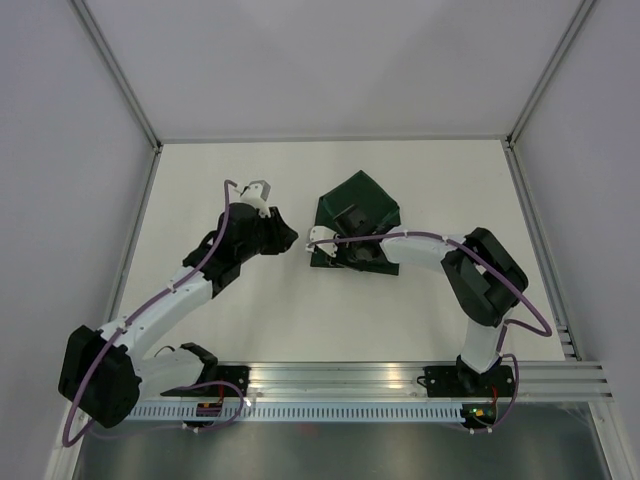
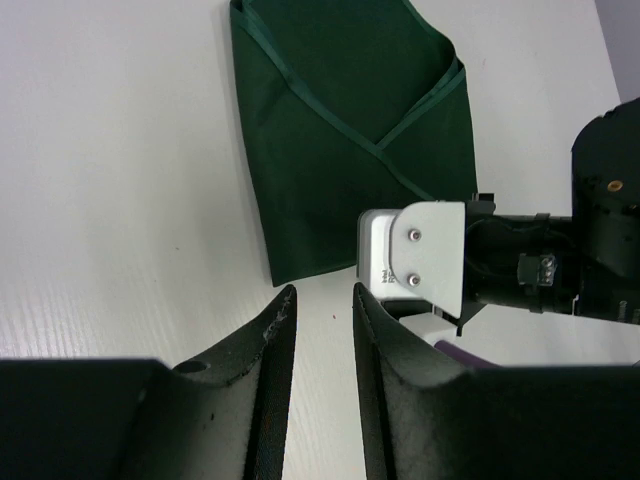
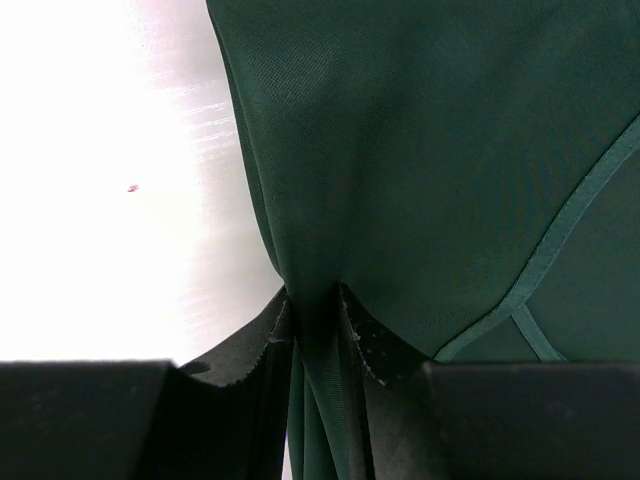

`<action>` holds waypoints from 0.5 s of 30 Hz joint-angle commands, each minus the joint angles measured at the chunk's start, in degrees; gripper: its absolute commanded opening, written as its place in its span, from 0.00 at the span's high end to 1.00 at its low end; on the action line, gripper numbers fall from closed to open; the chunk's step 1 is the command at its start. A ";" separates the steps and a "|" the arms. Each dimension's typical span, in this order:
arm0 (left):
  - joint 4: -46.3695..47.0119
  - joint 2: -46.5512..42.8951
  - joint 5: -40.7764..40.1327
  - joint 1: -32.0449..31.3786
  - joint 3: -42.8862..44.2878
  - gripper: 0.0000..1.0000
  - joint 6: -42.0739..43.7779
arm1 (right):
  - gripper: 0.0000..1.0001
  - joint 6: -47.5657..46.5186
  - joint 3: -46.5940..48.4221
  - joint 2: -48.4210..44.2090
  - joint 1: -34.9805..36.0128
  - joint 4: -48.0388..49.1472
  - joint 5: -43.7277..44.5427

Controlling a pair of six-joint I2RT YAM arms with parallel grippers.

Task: Fold the napkin, place the utensils inside, and roll it up
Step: Roll the napkin with the utensil

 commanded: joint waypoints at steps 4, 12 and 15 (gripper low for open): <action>8.69 -2.02 3.14 -0.17 -3.64 0.64 3.17 | 0.73 0.84 0.94 3.51 -1.70 -5.36 -5.56; 16.52 -1.14 5.25 -0.34 -7.68 0.60 5.28 | 0.76 1.20 2.70 4.57 -4.25 -8.70 -10.48; 19.25 -1.05 5.43 -0.52 -8.91 0.60 6.34 | 0.77 1.37 3.49 5.18 -5.13 -9.93 -12.24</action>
